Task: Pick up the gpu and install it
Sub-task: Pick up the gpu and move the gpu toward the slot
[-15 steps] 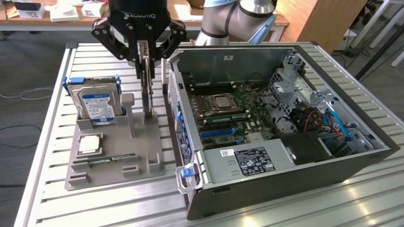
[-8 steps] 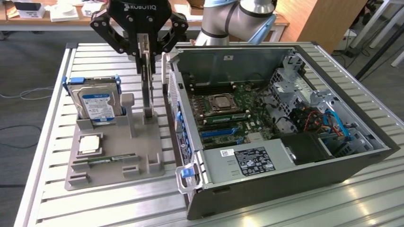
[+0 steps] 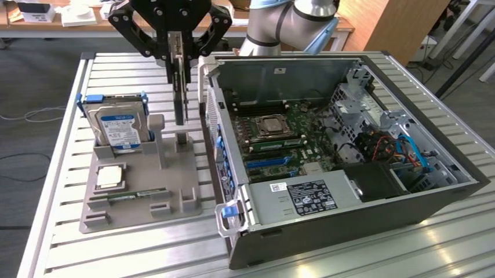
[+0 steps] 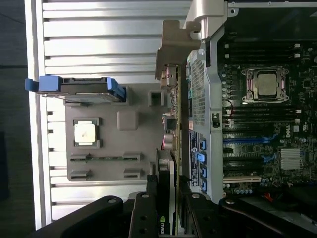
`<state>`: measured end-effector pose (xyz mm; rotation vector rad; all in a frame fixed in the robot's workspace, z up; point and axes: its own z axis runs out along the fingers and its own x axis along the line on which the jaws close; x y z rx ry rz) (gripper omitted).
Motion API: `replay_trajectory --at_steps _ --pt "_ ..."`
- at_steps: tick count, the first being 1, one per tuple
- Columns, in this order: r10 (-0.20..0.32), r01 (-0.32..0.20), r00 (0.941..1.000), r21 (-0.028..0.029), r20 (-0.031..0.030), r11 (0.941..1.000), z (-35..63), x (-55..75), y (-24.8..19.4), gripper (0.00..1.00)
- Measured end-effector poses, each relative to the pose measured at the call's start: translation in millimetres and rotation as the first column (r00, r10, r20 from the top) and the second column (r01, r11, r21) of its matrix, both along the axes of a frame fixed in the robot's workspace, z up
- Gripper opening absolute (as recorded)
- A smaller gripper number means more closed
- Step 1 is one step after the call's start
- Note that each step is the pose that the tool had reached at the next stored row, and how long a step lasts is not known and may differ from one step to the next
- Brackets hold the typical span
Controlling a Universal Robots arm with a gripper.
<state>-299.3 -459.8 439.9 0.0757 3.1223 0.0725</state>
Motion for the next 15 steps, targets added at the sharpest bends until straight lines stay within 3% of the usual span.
replay_trajectory --at_steps 8,15 --pt "0.0 0.0 1.0 -0.0001 -0.0002 1.0 0.5 11.2 0.0 0.27" --pt "0.0 0.0 1.0 -0.0001 -0.0002 1.0 0.5 32.6 0.0 0.27"
